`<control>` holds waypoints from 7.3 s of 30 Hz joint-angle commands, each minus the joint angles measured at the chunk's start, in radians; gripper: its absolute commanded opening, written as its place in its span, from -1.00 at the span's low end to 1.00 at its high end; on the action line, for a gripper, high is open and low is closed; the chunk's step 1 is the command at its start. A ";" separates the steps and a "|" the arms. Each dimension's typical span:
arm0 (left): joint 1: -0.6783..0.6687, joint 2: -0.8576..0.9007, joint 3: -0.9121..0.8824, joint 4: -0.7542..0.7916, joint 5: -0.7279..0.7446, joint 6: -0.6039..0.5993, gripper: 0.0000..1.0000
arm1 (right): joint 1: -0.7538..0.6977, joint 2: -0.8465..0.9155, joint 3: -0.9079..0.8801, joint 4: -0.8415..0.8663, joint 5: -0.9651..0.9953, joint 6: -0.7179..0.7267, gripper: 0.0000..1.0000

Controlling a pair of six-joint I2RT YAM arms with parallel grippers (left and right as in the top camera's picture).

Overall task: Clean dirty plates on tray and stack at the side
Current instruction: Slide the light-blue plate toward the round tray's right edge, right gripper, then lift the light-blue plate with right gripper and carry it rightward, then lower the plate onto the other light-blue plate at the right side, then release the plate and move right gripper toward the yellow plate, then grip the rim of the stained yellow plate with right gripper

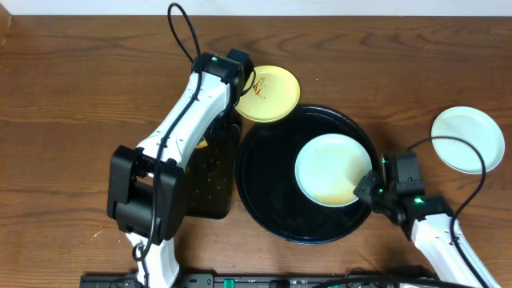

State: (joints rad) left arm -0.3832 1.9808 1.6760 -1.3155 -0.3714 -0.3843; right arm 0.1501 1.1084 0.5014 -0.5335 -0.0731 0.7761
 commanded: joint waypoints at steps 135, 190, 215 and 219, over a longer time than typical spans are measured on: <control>0.014 -0.005 -0.111 0.196 0.102 0.062 -0.85 | -0.887 0.962 1.099 -0.502 0.087 -0.397 -0.03; 0.014 -0.005 -0.111 0.192 0.102 0.103 -0.84 | -0.024 1.146 1.310 -0.212 -0.621 -0.384 0.98; 0.014 -0.005 -0.111 0.180 0.102 0.104 -0.84 | 0.066 1.248 1.310 -0.111 -0.616 -0.211 0.99; 0.014 -0.005 -0.111 0.180 0.101 0.104 -0.84 | 0.066 1.249 1.309 -0.109 -0.611 -0.203 0.98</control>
State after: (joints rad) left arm -0.3756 1.9808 1.5745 -1.1286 -0.2672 -0.2871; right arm 0.2176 2.3474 1.8091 -0.6361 -0.6838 0.5430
